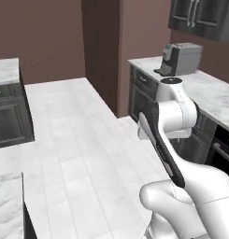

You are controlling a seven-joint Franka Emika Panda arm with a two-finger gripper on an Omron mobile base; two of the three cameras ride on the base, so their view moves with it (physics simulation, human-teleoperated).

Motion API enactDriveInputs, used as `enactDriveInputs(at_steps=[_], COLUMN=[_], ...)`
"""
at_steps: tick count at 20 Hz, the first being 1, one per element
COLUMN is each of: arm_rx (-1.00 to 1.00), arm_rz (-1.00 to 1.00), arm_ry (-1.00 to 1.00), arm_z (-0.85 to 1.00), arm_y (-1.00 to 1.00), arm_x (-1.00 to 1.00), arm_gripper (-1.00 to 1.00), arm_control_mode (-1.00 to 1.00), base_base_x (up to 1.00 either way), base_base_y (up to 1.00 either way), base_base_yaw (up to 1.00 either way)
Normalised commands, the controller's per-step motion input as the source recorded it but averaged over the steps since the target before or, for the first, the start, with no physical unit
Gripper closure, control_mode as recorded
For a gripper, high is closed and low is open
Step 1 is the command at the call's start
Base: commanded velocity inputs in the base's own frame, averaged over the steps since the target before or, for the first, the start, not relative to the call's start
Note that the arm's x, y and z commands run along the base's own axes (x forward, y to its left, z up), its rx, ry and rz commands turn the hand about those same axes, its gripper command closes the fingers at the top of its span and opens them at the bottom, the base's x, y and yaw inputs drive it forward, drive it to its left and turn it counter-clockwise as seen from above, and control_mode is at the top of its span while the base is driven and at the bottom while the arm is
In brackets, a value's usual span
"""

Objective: Retrieve the butter from the fridge and place it on a plate on the dining table. Then retrieve the butter knife by the fridge and place it near the plate.

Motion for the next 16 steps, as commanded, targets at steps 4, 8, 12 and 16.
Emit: enactDriveInputs(at_steps=[4,8,12,16], arm_rx=[0.0,0.0,0.0,0.0], arm_rz=[0.0,0.0,0.0,0.0], arm_ry=[0.0,0.0,0.0,0.0], arm_z=[0.0,0.0,0.0,0.0], arm_y=[0.0,0.0,0.0,0.0], arm_x=[0.0,0.0,0.0,0.0], arm_gripper=[1.0,1.0,1.0,1.0], arm_control_mode=[1.0,1.0,1.0,1.0], base_base_x=[1.0,1.0,1.0,1.0], base_base_y=[0.0,0.27,0.24,0.06], base_base_yaw=[0.03,0.0,-0.06,-0.04])
